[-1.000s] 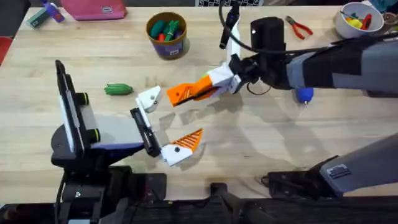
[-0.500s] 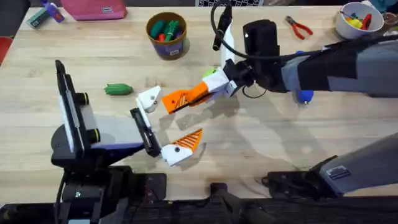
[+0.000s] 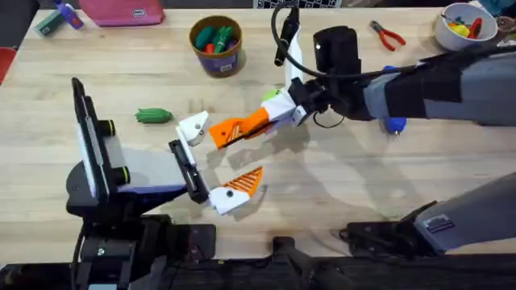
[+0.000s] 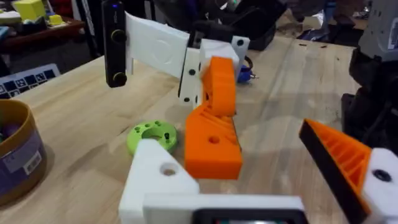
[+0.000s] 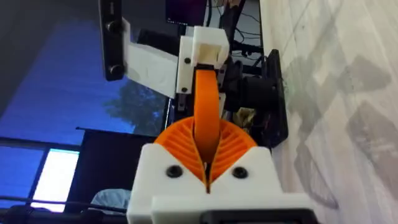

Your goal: Pick up the gripper from the table and insert it into the empty holder that is missing its gripper. Then pick up a screw, insert it into the mounting hole, and use the screwdriver to tighten it. Finally, clean up the table by picking up the vegetable and placing it into the bucket.

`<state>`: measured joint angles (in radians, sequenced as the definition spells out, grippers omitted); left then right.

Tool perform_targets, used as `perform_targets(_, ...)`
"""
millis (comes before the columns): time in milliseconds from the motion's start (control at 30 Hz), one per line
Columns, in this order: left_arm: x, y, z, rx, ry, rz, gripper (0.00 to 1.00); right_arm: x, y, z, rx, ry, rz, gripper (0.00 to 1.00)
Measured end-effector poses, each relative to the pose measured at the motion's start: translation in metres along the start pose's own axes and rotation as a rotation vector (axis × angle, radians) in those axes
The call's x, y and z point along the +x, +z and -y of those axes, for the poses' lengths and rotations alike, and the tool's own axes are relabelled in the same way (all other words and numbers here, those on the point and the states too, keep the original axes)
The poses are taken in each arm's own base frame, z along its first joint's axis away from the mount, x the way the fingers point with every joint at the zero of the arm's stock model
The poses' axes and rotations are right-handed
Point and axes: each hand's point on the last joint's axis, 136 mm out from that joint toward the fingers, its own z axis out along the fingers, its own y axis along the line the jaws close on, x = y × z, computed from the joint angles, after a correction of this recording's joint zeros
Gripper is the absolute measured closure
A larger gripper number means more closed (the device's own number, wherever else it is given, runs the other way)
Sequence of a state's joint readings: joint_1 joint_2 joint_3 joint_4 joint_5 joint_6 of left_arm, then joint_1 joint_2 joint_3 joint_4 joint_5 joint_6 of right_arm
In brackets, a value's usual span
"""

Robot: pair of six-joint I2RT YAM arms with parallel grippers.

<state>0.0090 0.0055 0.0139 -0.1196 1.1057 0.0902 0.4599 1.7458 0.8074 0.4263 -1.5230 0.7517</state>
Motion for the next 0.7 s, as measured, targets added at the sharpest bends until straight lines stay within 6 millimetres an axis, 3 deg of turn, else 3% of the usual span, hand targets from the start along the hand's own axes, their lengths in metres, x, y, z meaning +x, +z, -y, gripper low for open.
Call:
perform_targets(367,0.0000,0.0000,0.0001,0.000,0.000,0.000,0.015,0.0030,0.0068,0.0082,-0.004,0.031,-0.021,0.992)
perform_targets(700,0.0000,0.0000,0.0000,0.000,0.000,0.000,0.015,-0.0053,0.0075,0.0015,-0.005,0.007,-0.022,0.992)
